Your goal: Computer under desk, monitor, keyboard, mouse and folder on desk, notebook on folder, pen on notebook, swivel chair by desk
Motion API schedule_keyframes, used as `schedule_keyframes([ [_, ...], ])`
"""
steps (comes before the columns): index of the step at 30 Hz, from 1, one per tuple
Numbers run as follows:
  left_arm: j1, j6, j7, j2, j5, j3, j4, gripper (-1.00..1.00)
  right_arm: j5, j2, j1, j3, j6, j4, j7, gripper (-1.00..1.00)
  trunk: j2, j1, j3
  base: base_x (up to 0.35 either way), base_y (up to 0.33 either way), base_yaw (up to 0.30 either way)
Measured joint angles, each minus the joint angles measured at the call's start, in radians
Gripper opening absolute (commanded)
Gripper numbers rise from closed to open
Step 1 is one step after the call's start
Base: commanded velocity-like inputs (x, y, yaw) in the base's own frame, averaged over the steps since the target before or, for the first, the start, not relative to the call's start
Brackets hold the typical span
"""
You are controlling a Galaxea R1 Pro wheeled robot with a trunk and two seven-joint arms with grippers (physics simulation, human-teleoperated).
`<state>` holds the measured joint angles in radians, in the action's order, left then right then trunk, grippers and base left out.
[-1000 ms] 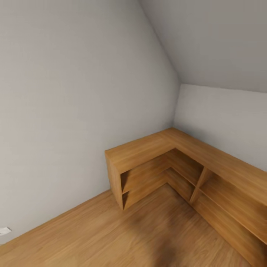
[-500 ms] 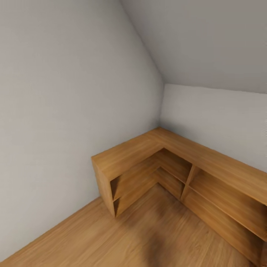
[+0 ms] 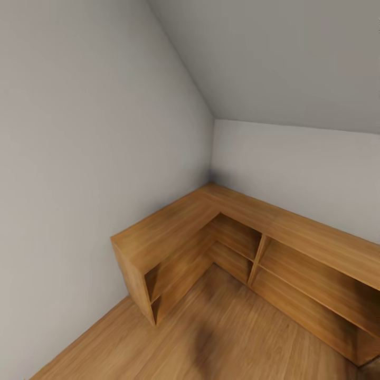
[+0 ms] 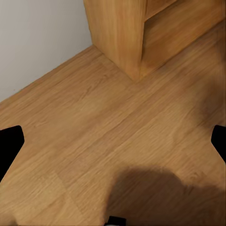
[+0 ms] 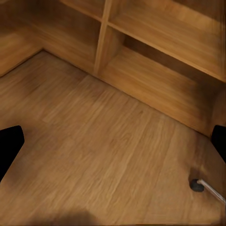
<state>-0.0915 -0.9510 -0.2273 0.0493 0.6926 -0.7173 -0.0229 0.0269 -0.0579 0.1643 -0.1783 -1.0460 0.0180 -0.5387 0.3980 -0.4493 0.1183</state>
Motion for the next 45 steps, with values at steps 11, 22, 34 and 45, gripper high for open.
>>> schedule_keyframes([
  [11,0.0,0.012,-0.001,0.0,0.0,-0.001,0.0,1.0,-0.001,0.001,0.0,0.0,0.0,0.0,0.0,1.0,0.0,0.0,0.0,0.092,0.02,-0.285],
  [22,0.0,0.04,-0.003,0.001,0.001,-0.001,0.0,1.0,-0.002,0.002,0.0,0.0,0.0,-0.001,0.0,1.0,0.0,0.0,-0.002,0.318,0.005,-0.292],
  [34,0.0,0.04,-0.004,0.0,0.002,0.0,0.0,1.0,-0.003,0.002,0.0,0.002,0.0,-0.001,0.0,1.0,0.0,0.0,-0.008,0.241,0.07,-0.292],
  [45,0.0,0.041,-0.004,0.0,0.001,0.0,0.0,1.0,-0.003,0.002,0.0,0.002,0.0,-0.001,0.0,1.0,0.0,0.0,-0.013,0.249,0.203,-0.292],
])
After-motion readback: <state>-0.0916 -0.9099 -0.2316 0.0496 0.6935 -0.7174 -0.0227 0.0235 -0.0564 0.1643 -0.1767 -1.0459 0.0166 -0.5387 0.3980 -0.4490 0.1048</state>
